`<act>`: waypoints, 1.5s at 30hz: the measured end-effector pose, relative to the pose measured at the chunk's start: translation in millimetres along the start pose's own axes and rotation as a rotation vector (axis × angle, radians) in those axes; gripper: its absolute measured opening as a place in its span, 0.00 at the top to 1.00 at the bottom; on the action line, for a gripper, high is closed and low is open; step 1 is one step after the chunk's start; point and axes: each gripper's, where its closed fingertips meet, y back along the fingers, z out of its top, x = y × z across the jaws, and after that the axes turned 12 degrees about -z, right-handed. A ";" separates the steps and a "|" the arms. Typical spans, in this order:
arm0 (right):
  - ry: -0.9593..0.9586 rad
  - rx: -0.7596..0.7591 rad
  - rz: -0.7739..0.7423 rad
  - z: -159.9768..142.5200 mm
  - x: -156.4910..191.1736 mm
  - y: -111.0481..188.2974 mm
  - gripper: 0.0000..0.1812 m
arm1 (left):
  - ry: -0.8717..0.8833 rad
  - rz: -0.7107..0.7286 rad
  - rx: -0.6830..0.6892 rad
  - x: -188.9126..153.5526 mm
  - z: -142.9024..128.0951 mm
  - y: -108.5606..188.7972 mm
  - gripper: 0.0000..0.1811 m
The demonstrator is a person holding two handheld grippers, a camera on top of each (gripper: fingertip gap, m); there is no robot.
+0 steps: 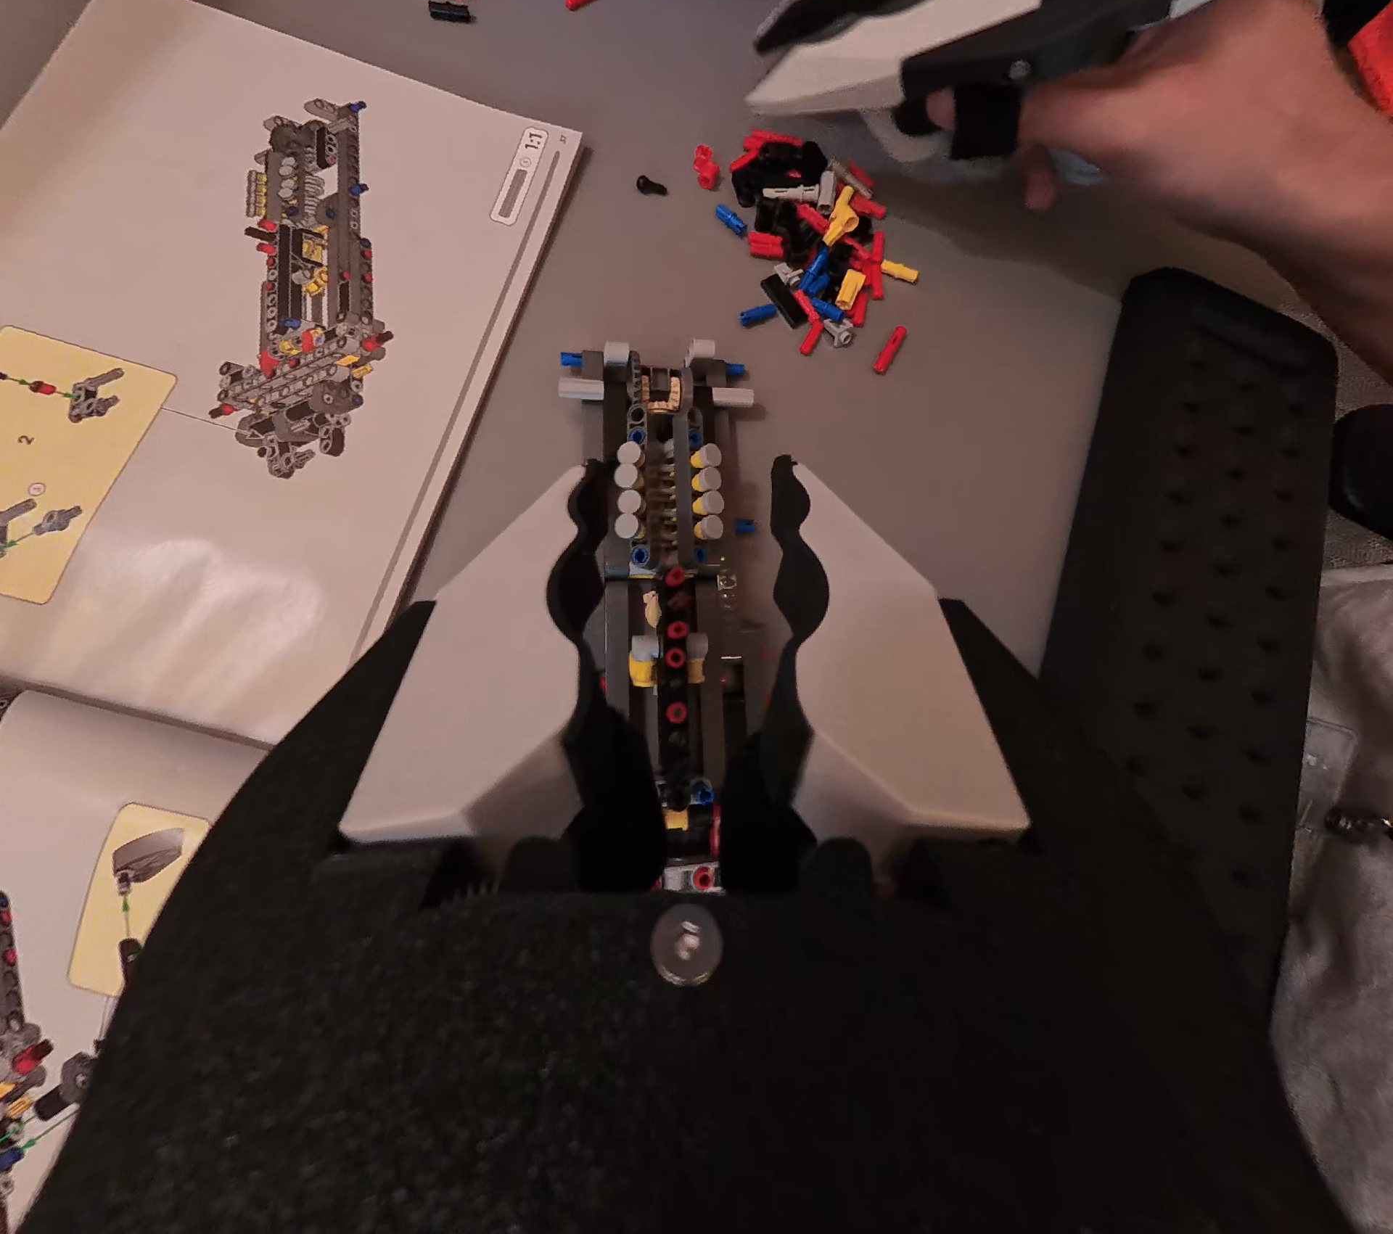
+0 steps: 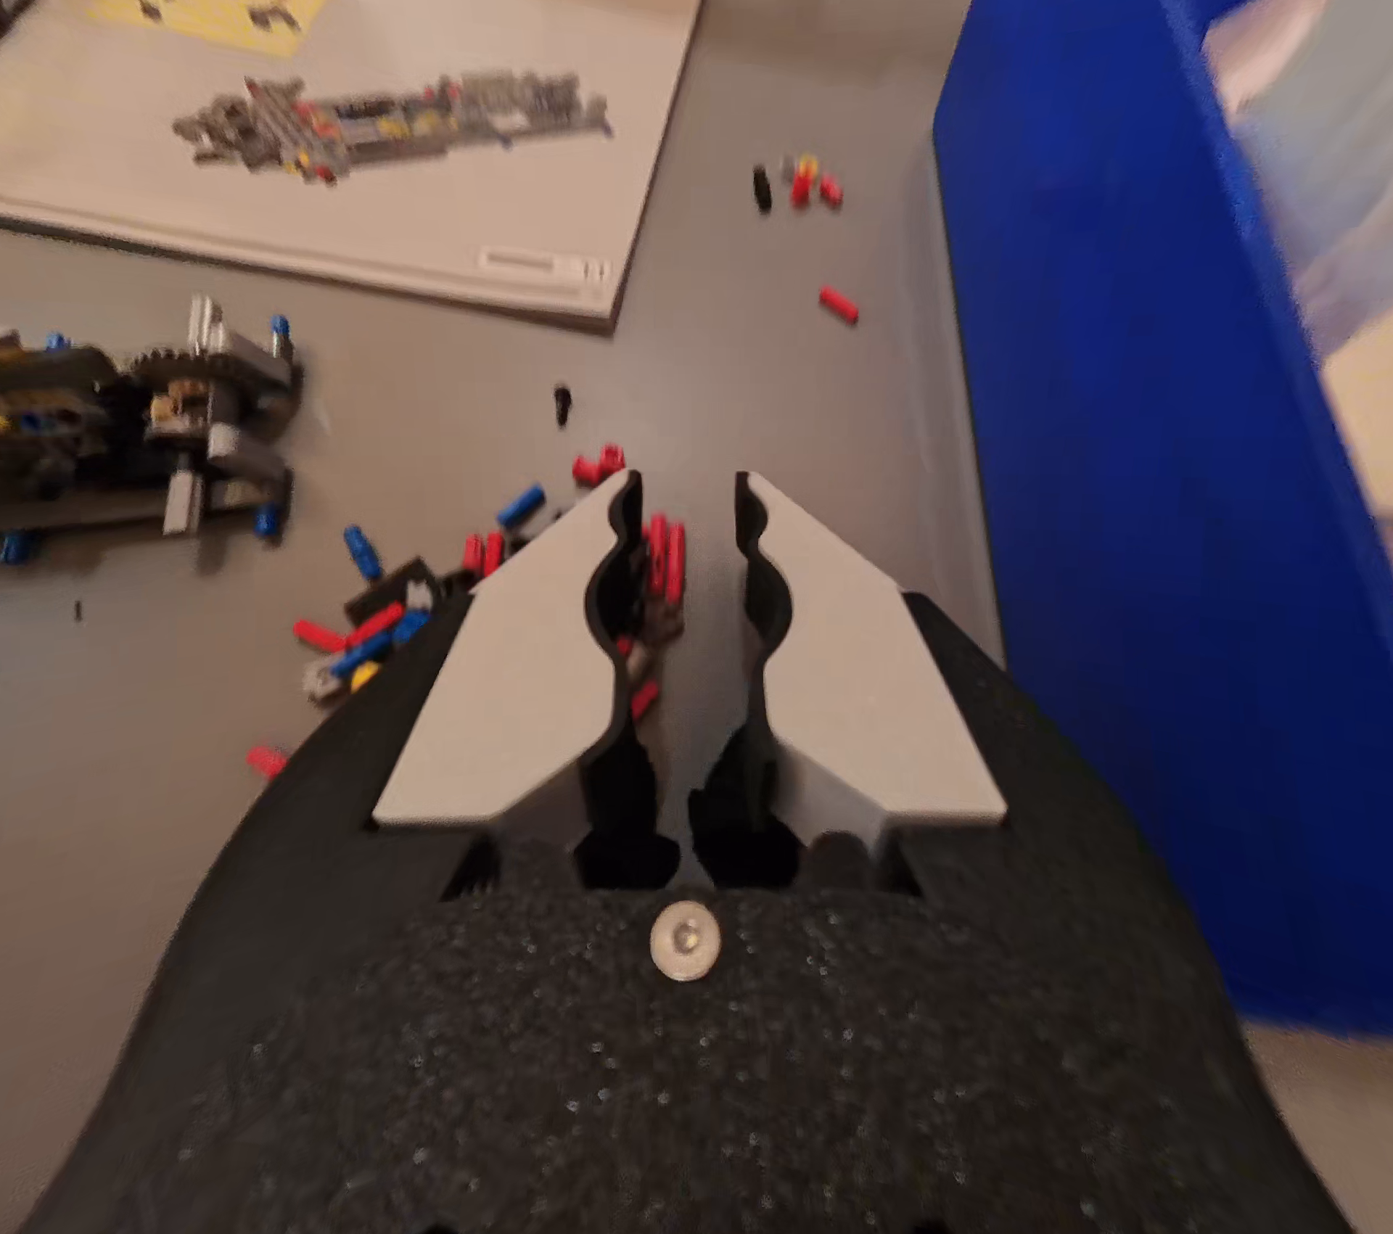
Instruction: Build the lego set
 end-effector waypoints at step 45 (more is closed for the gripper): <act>0.027 0.227 -0.073 -49.4 -15.7 19.1 0.99 | 0.103 0.158 -0.015 -18.9 -74.4 78.6 0.78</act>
